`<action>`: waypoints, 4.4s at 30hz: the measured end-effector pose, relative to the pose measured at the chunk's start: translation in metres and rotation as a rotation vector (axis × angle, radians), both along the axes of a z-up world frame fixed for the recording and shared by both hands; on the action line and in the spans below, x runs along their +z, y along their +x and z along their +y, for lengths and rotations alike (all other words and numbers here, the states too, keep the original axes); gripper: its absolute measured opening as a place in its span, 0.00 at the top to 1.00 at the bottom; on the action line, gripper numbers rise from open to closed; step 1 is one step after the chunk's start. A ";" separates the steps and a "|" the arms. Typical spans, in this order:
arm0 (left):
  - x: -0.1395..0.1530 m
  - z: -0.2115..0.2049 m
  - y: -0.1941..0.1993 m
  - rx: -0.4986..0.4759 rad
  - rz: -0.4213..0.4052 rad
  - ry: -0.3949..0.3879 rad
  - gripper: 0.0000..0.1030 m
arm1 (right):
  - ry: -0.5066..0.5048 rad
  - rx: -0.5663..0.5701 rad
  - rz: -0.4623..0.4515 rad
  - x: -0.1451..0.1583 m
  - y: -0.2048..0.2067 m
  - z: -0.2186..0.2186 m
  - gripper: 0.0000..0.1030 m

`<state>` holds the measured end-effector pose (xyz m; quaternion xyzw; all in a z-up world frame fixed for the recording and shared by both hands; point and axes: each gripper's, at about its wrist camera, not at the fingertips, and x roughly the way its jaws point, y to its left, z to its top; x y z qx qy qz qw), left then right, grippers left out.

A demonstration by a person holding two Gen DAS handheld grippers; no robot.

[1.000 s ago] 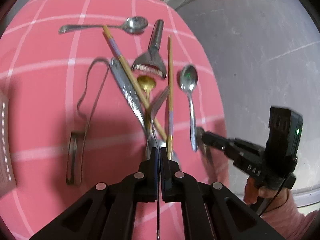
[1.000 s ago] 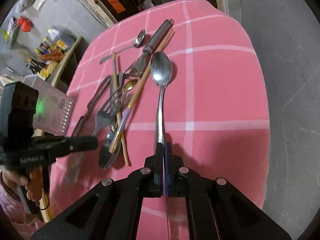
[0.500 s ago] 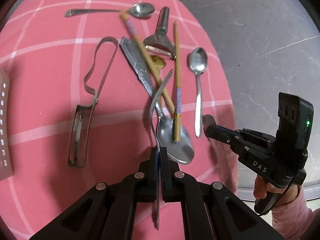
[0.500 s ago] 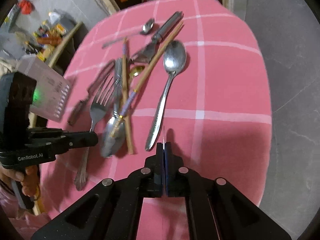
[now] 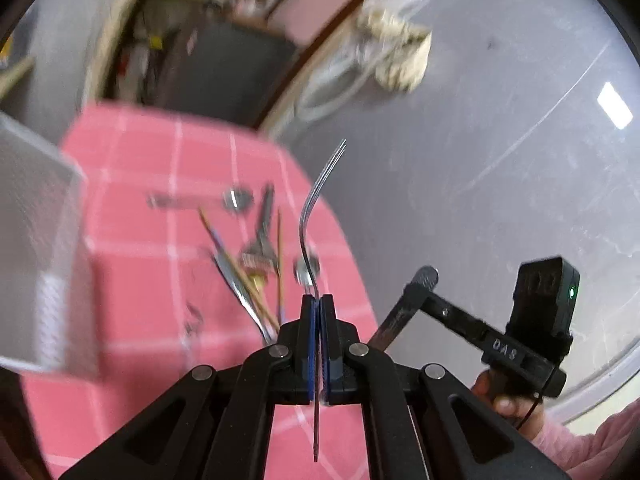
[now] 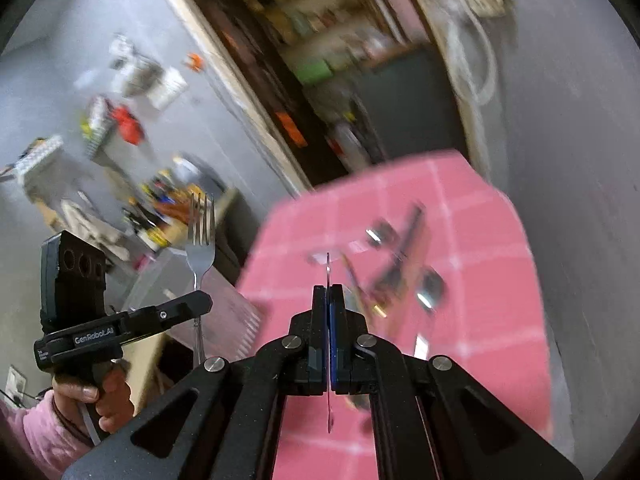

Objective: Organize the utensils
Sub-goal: 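Lift the fork with the left tool while the right tool carries the knife toward the white caddy, then open the left tool over the caddy while the right tool releases the knife into it, then withdraw both tools from the caddy back over the utensils, then lower the left tool and grasp the metal tongs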

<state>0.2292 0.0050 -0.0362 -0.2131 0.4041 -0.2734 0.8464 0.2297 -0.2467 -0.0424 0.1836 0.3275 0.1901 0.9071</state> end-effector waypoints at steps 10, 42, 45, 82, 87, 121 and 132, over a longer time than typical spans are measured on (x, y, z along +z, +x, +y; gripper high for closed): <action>0.077 0.106 -0.001 0.306 -0.273 0.038 0.97 | 0.068 0.150 -0.285 0.083 0.022 0.096 0.99; 0.011 0.141 -0.019 0.404 -0.334 0.150 0.97 | 0.005 0.338 -0.093 -0.004 0.055 0.192 0.98; 0.012 0.143 -0.020 0.408 -0.316 0.148 0.97 | 0.006 0.344 -0.080 -0.006 0.055 0.194 0.97; 0.054 0.047 -0.049 0.440 -0.497 0.341 0.01 | -0.284 -0.186 -0.363 0.057 -0.024 0.037 0.01; 0.049 0.022 -0.043 0.402 -0.508 0.370 0.01 | -0.320 -0.218 -0.339 0.049 -0.024 0.018 0.01; -0.089 -0.054 0.059 0.193 -0.058 0.541 0.01 | -0.215 -0.002 0.080 -0.121 0.081 -0.044 0.11; -0.118 -0.046 0.075 0.173 0.047 0.490 0.19 | -0.182 0.037 0.096 -0.137 0.095 -0.037 0.34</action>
